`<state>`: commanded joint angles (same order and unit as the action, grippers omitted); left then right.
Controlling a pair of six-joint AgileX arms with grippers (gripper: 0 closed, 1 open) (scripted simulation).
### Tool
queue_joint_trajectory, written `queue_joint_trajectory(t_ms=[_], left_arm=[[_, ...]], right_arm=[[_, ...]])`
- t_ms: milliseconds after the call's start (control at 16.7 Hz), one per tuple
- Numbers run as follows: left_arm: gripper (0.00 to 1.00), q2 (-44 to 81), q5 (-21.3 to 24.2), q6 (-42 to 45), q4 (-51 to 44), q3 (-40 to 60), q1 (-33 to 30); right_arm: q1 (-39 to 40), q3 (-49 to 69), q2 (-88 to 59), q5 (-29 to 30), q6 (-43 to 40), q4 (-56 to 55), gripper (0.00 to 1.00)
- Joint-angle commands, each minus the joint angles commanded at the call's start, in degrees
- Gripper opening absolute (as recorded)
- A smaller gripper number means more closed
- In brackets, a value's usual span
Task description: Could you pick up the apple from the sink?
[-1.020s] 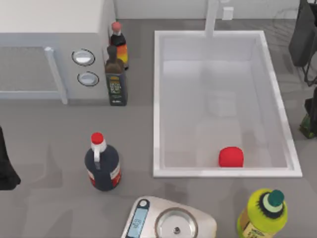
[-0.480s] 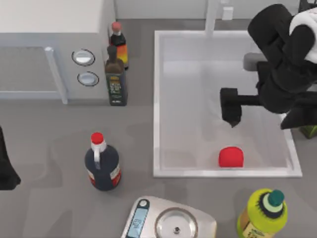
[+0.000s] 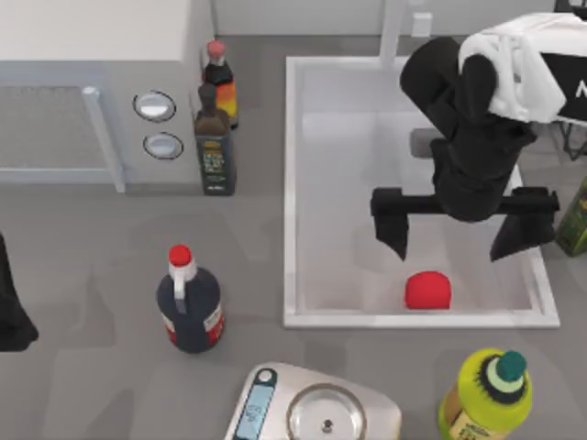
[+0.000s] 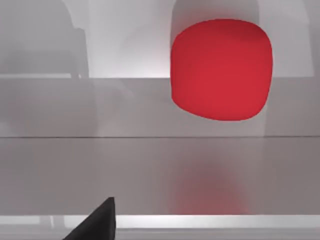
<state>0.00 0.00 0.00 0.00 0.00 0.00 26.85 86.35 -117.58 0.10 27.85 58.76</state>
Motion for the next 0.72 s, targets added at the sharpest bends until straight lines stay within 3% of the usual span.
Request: queue_joint_trajectory(t_ms=[360,720], left_arm=[[1.0,0.0,0.0,0.0,0.0,0.0,0.0],[1.0,0.0,0.0,0.0,0.0,0.0,0.0]], right_arm=[[-0.2,-1.2,-1.6,0.0,0.0,-2.4,1.0],[0.0,-7.4,-12.0,0.1,0.2,-20.7,1.0]])
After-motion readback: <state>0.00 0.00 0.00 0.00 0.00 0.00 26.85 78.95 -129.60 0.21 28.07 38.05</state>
